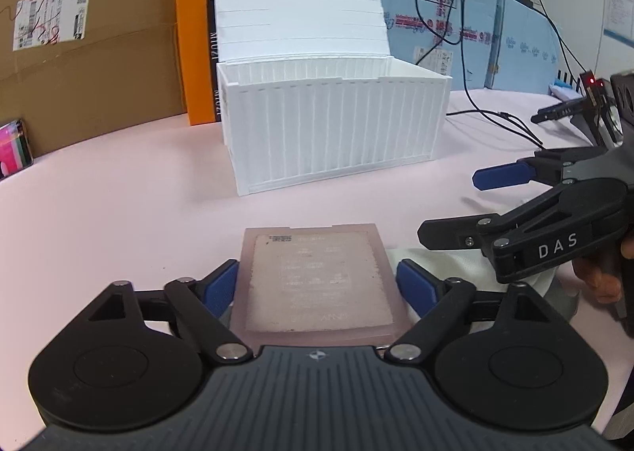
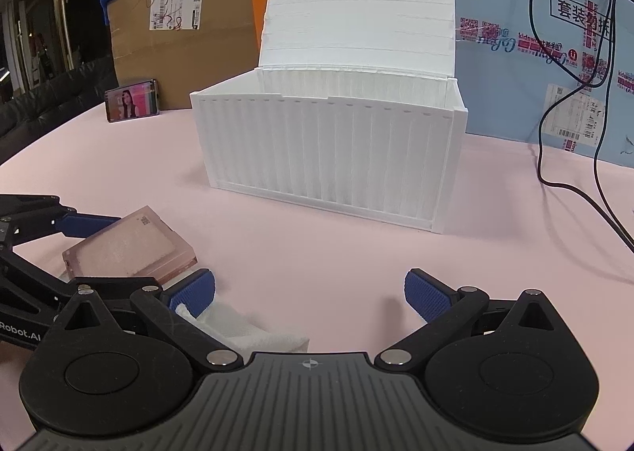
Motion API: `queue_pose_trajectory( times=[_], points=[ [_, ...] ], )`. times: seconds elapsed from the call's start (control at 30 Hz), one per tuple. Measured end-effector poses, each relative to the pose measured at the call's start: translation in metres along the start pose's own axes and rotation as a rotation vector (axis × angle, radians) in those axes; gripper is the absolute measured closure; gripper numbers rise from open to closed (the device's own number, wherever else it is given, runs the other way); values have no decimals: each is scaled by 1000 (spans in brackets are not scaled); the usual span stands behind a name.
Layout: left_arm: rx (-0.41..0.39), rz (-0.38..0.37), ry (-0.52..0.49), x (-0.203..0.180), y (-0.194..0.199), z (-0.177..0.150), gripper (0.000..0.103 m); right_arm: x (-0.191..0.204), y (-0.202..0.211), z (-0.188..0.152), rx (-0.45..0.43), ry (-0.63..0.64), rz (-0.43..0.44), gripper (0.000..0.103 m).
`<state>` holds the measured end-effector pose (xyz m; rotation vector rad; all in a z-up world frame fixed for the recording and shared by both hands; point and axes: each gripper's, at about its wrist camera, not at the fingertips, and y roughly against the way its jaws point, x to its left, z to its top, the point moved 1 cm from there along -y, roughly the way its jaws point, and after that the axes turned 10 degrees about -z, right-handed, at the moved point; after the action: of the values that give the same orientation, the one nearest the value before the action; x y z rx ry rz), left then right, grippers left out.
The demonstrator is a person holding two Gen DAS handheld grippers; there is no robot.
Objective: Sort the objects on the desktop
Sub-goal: 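Close the left tool on the translucent pink flat case, then lift the pink case with the left tool and carry it to the white box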
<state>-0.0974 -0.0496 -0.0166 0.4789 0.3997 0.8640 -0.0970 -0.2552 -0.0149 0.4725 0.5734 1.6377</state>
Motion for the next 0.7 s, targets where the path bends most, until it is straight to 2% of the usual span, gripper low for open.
queue_pose_trajectory(
  times=[0.13, 0.4, 0.7],
  points=[
    [-4, -8, 12, 3, -1, 0, 25, 1, -3, 5, -14, -16, 3, 0],
    [-71, -4, -24, 0, 9, 13, 25, -7, -1, 16, -57, -85, -13, 0],
    [-148, -12, 41, 13, 19, 26, 25, -9, -5, 18, -50, -84, -23, 0]
  ],
)
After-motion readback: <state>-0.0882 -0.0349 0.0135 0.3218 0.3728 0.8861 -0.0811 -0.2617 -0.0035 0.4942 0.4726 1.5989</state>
